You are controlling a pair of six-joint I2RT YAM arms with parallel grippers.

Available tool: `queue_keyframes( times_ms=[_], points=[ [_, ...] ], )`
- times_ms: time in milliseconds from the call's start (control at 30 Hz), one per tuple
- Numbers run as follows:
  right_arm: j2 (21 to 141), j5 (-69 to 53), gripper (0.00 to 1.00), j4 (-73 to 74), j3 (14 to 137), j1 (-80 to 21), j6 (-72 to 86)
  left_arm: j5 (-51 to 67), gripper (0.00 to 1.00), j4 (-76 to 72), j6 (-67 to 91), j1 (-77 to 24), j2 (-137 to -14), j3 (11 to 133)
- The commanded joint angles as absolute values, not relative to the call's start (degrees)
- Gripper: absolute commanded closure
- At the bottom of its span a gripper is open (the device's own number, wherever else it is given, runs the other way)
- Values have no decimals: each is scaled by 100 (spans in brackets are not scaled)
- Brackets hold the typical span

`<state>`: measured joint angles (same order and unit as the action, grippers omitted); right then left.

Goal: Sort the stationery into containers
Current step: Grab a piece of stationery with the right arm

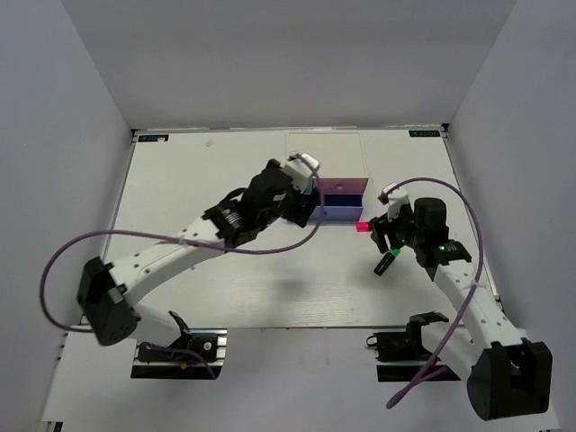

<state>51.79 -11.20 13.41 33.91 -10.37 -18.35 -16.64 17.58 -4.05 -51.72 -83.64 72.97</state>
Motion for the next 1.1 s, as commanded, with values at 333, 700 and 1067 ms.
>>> queue_keyframes(
  times_ms=[333,700,1067],
  points=[
    [5836,-4060,41,4630,4271,208,-7721,-1802,1,1036,2900,-5115,-6038,4588],
    [7161,-3569,26,6277,4473,387,-12612,-1802,1,1160,3094,-5115,-5723,4158],
    [8199,-2744,23,5722,4966,352,-12911,-1802,1,1099,3331,-5115,-5467,3823]
  ],
)
